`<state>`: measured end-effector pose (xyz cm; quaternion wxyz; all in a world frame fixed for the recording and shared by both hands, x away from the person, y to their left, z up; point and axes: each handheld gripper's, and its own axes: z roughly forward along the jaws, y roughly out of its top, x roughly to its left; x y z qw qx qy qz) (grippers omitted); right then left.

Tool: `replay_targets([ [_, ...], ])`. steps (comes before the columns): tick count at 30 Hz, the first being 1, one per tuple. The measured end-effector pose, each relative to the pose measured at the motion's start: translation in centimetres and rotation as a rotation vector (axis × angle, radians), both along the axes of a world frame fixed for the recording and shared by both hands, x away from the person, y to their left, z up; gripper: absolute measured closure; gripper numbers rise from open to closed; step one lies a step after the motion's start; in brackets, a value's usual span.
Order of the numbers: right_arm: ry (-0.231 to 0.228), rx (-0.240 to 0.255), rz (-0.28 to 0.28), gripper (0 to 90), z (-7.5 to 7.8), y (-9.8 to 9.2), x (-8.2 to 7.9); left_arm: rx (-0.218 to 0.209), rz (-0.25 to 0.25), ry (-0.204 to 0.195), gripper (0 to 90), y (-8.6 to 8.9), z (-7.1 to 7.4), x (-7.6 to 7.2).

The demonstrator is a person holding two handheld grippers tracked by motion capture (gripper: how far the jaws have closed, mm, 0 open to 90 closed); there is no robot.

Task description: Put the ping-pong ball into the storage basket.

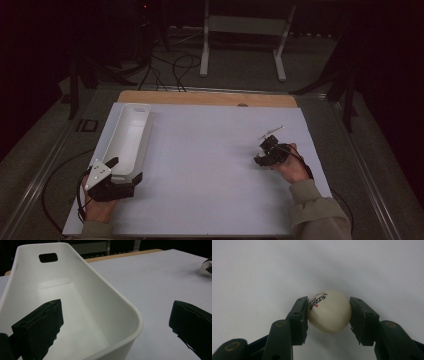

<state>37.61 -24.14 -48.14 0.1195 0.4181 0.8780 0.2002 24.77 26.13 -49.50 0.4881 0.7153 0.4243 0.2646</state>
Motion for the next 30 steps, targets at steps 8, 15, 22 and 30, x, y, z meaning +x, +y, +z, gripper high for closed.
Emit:
replay_targets([
  [8,0.001,-0.002,0.005,50.6,0.2,0.1,-0.2,0.000,-0.001,0.000,0.0,0.0,0.0,0.0],
  [15,-0.006,-0.004,0.007,50.6,0.7,0.2,-0.4,-0.001,-0.001,0.001,0.0,0.0,0.0,0.0],
  [22,-0.020,-0.006,0.015,50.7,1.5,0.5,-0.4,-0.001,-0.001,0.002,0.0,0.0,0.0,0.0],
  [30,-0.033,-0.005,0.023,50.6,2.2,0.9,-0.5,0.000,0.000,0.002,0.0,0.0,0.0,0.0],
])
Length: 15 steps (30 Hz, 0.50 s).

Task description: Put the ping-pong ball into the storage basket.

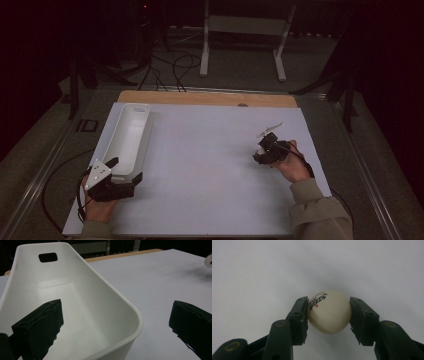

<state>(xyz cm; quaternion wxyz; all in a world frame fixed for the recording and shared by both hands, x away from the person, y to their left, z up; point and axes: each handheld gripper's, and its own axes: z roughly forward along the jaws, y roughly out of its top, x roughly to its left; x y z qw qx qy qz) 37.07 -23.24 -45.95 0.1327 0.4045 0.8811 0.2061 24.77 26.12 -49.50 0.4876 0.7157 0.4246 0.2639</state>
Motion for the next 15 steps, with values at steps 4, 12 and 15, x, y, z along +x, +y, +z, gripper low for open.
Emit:
replay_targets([
  [4,-0.004,-0.002,0.001,50.7,0.3,0.1,0.0,0.000,0.000,0.000,0.0,0.0,0.0,0.0],
  [12,-0.015,0.007,0.009,50.7,1.3,0.2,-0.1,0.001,-0.001,0.001,0.0,0.0,0.0,0.0],
  [15,-0.022,0.014,0.012,50.7,1.7,0.3,-0.2,0.001,-0.001,0.001,0.0,0.0,0.0,0.0],
])
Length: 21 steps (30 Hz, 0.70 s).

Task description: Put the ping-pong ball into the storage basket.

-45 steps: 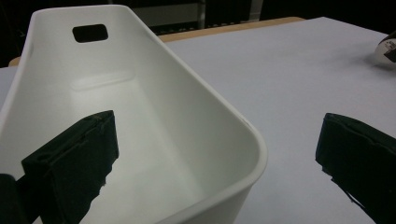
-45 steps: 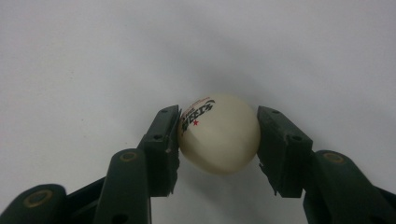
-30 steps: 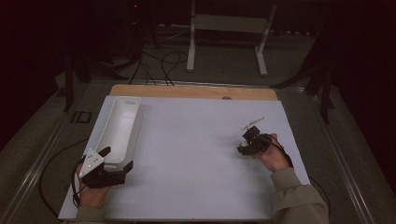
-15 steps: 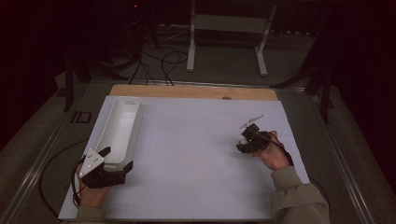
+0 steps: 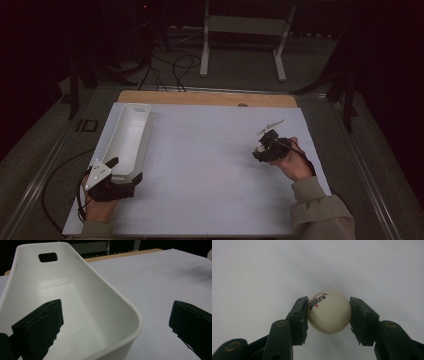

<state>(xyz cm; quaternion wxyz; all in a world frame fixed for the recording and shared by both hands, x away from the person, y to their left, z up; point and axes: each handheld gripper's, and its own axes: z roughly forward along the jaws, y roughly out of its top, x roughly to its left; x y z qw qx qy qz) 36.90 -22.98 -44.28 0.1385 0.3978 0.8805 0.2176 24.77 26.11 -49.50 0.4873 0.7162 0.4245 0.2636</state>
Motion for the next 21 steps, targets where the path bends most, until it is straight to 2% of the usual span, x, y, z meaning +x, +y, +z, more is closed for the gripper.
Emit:
replay_targets([
  [21,-0.043,-0.008,0.040,50.7,2.7,1.7,-0.3,0.001,-0.001,0.000,0.0,0.0,0.0,0.0],
])
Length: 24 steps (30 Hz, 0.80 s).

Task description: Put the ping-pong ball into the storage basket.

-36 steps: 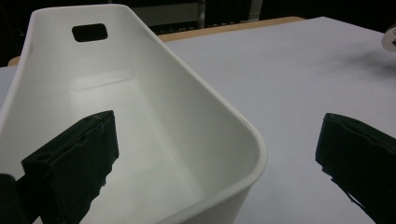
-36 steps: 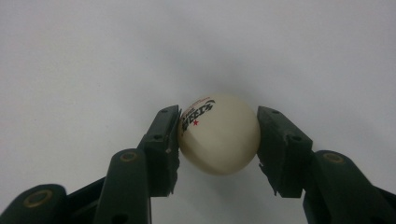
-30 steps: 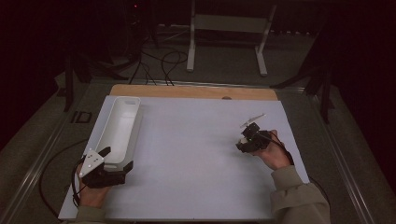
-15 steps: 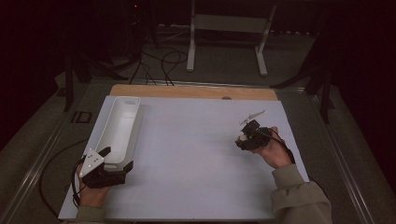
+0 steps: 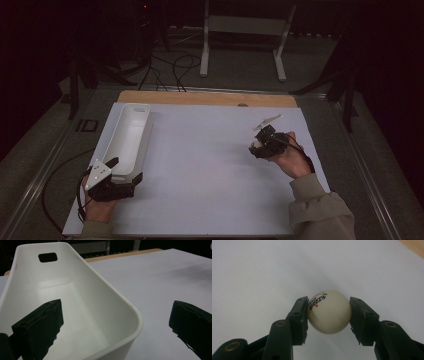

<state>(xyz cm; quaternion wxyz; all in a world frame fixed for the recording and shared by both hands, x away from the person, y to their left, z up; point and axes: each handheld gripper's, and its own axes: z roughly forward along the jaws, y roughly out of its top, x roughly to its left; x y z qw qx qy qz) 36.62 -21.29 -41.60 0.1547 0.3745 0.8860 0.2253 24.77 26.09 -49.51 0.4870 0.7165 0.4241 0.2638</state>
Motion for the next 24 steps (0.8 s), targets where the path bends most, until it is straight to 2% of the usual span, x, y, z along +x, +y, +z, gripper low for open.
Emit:
replay_targets([
  [7,-0.007,0.017,0.015,50.7,0.8,0.6,0.0,0.000,0.000,0.000,0.0,0.0,0.0,0.0],
  [24,-0.022,0.006,0.041,50.7,1.6,1.9,0.1,0.001,-0.003,-0.001,0.0,0.0,0.0,0.0],
])
